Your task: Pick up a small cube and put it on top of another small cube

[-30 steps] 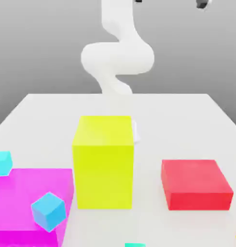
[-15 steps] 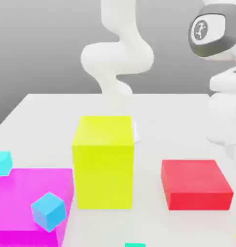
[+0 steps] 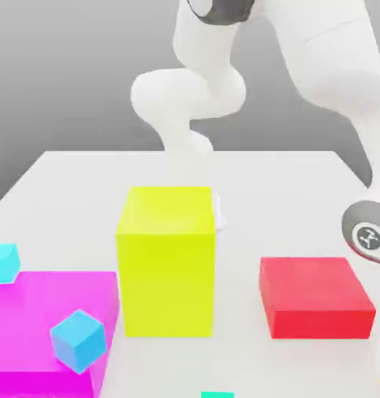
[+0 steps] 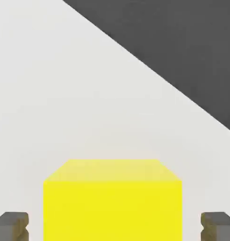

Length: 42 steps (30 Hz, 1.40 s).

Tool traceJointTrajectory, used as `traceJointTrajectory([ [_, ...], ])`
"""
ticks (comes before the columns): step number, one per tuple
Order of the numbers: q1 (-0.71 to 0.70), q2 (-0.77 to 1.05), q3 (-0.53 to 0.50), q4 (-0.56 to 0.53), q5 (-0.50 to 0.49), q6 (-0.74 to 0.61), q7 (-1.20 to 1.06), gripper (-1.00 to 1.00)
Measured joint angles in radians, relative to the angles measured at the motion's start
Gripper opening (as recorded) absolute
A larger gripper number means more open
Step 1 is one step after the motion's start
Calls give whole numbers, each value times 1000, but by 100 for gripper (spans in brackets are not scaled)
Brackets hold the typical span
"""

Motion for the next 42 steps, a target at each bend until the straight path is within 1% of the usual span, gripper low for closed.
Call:
traceJointTrajectory([
  [4, 3, 5, -2, 1, -1, 4, 0, -100],
  [8, -37, -115, 37, -29, 57, -84, -40, -100],
  [23, -407, -463, -279, -255, 141, -187, -101, -100],
  [24, -445, -489, -304, -273, 149, -193, -107, -100],
  [27, -623, -576, -385, -326, 180, -218, -131, -100],
  [30, -804, -679, -494, -375, 232, -264, -175, -100],
  [32, -855, -684, -538, -403, 275, -241, -211, -100],
  [34, -861, -635, -547, -426, 305, -171, -235, -100],
  [35, -860, -609, -549, -435, 316, -137, -243, 100],
  [40, -865, -609, -549, -435, 316, -137, -243, 100],
  [41, -866, -597, -548, -440, 320, -120, -246, 100],
  [42, -867, -607, -547, -437, 316, -133, -243, 100],
])
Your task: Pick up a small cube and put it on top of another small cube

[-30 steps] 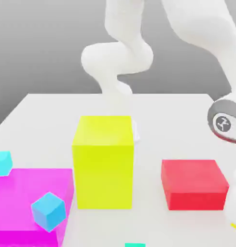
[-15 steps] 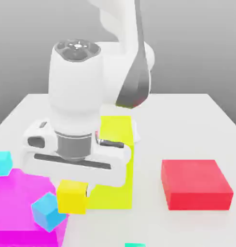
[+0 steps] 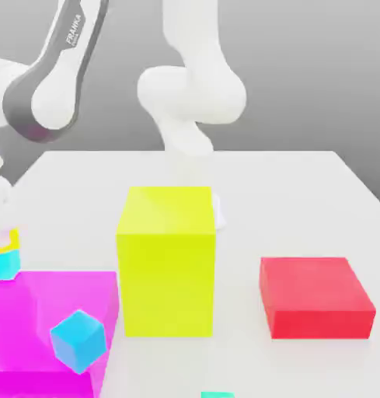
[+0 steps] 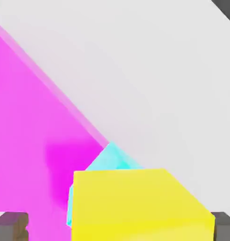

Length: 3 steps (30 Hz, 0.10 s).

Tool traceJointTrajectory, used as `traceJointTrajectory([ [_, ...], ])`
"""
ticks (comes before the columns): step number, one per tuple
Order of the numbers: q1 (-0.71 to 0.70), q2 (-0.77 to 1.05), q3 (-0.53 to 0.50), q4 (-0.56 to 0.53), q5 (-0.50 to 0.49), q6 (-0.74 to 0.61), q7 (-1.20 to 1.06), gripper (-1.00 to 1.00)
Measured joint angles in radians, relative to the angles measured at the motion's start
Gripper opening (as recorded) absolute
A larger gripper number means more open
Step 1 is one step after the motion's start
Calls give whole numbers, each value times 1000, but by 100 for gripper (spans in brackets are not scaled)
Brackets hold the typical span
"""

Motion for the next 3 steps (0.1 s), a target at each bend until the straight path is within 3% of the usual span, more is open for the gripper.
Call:
traceJointTrajectory([
  [3, -3, -80, 6, 25, -30, -103, 22, 100],
])
